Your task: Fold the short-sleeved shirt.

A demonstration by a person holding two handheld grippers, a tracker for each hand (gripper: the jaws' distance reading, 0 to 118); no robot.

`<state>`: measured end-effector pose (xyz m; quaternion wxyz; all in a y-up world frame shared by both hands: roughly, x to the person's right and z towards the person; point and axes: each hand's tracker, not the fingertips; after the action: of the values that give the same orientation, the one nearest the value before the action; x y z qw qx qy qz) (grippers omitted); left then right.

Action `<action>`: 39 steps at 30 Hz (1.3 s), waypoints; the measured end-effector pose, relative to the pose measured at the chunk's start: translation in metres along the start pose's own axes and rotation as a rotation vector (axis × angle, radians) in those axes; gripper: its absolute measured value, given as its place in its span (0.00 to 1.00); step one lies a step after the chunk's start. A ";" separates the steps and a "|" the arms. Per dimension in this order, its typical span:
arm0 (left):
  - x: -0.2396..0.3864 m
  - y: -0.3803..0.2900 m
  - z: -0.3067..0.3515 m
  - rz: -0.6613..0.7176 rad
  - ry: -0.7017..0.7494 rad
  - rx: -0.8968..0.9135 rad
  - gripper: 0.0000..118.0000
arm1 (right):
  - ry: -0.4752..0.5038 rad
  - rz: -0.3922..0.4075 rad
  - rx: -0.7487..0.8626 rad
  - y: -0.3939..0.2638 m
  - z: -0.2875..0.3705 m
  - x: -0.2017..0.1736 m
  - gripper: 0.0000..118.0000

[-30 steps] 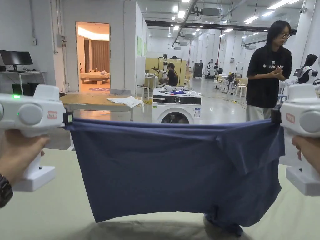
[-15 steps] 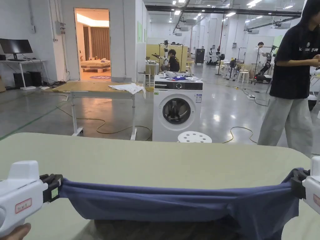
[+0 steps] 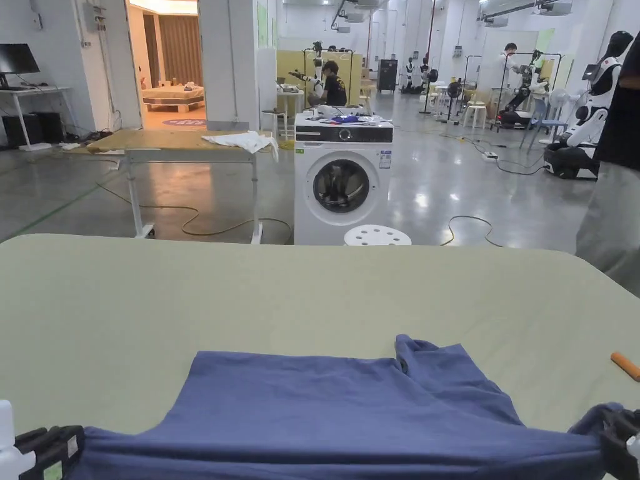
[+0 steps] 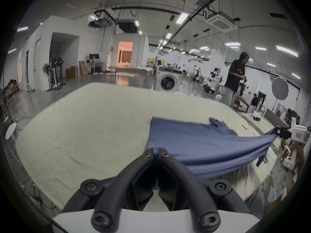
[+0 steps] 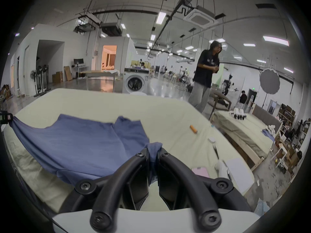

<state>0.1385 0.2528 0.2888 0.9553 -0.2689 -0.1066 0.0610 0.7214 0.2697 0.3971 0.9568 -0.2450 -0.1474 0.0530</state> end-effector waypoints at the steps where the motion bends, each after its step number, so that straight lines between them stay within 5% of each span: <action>1: -0.001 -0.009 -0.006 -0.002 -0.002 -0.043 0.00 | 0.002 0.000 -0.035 -0.009 -0.004 -0.002 0.06; 11: -0.018 -0.090 -0.081 0.025 0.016 -0.331 0.00 | 0.051 -0.011 -0.306 -0.085 -0.056 -0.021 0.06; 13: -0.014 -0.097 -0.089 0.011 0.044 -0.347 0.02 | 0.037 -0.009 -0.314 -0.089 -0.064 -0.026 0.18; 15: -0.012 -0.096 -0.094 -0.007 0.074 -0.332 0.16 | 0.007 0.004 -0.313 -0.088 -0.070 -0.030 0.45; 16: -0.007 -0.095 -0.094 -0.018 0.088 -0.324 0.31 | -0.002 0.006 -0.306 -0.086 -0.070 -0.032 0.58; 18: -0.001 -0.086 -0.095 -0.042 0.110 -0.272 0.57 | -0.027 0.005 -0.249 -0.075 -0.069 -0.035 0.62; 26: 0.052 -0.034 -0.092 -0.111 0.083 0.029 0.60 | -0.009 -0.096 0.073 -0.018 -0.064 -0.069 0.65; 30: 0.088 -0.014 -0.088 -0.176 0.083 0.200 0.59 | 0.061 -0.103 0.243 -0.004 -0.062 -0.105 0.63; 32: 0.104 -0.008 -0.083 -0.199 0.105 0.279 0.56 | 0.065 -0.096 0.320 0.000 -0.057 -0.122 0.47; 34: 0.113 -0.002 -0.077 -0.208 0.117 0.340 0.45 | 0.073 -0.108 0.372 0.003 -0.054 -0.137 0.21; 36: 0.120 0.000 -0.070 -0.201 0.123 0.394 0.42 | 0.093 -0.121 0.398 0.004 -0.053 -0.145 0.16; 37: 0.122 0.000 -0.069 -0.199 0.131 0.403 0.31 | 0.108 -0.125 0.408 0.004 -0.053 -0.149 0.06; 39: 0.122 -0.002 -0.068 -0.199 0.132 0.407 0.06 | 0.107 -0.126 0.417 0.003 -0.054 -0.156 0.04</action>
<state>0.2733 0.2382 0.2543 0.9960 -0.0625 -0.0553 -0.0312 0.5897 0.2210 0.3104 0.9946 -0.0344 -0.0971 0.0092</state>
